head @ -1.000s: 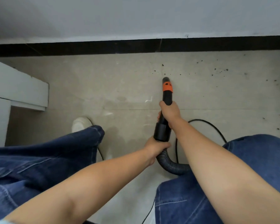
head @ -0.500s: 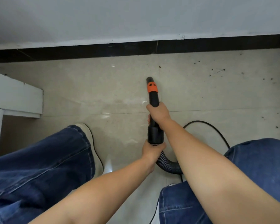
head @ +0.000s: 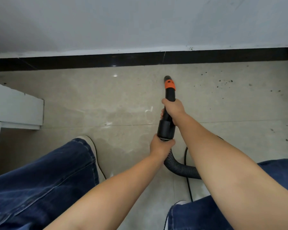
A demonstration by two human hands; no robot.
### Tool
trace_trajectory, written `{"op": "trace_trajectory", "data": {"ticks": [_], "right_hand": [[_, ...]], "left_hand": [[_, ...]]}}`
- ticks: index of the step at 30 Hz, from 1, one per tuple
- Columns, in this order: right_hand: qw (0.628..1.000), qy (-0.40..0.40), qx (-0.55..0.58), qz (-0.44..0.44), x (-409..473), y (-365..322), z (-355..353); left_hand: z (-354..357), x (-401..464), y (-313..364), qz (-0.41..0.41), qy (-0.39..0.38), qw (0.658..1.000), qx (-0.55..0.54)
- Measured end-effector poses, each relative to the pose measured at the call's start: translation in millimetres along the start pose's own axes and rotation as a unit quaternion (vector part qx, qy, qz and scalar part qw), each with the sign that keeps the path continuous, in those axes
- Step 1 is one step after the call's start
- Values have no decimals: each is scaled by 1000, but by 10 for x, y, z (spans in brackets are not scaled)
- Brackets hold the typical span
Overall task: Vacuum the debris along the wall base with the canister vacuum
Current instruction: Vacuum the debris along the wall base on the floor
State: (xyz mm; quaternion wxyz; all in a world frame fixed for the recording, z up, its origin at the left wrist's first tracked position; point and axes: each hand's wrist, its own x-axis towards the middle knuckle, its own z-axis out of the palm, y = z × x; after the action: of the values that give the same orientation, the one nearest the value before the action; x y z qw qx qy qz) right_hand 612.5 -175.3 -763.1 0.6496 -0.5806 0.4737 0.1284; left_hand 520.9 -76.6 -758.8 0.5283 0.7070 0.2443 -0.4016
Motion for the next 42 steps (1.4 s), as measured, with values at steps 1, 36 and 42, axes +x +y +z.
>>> {"op": "trace_trajectory", "data": {"ticks": [1,36,42], "right_hand": [[1000,-2,4,2,12,-20,-4],[988,-119,-95,-10,104,-219,575],[998,-41,-37,-14,248,-366,356]], "left_hand": [[2,16,16,4,0,1000,0],[-166,281,112,-48,53,991,-115],[-138,393,302,-15,10,997,-73]]}}
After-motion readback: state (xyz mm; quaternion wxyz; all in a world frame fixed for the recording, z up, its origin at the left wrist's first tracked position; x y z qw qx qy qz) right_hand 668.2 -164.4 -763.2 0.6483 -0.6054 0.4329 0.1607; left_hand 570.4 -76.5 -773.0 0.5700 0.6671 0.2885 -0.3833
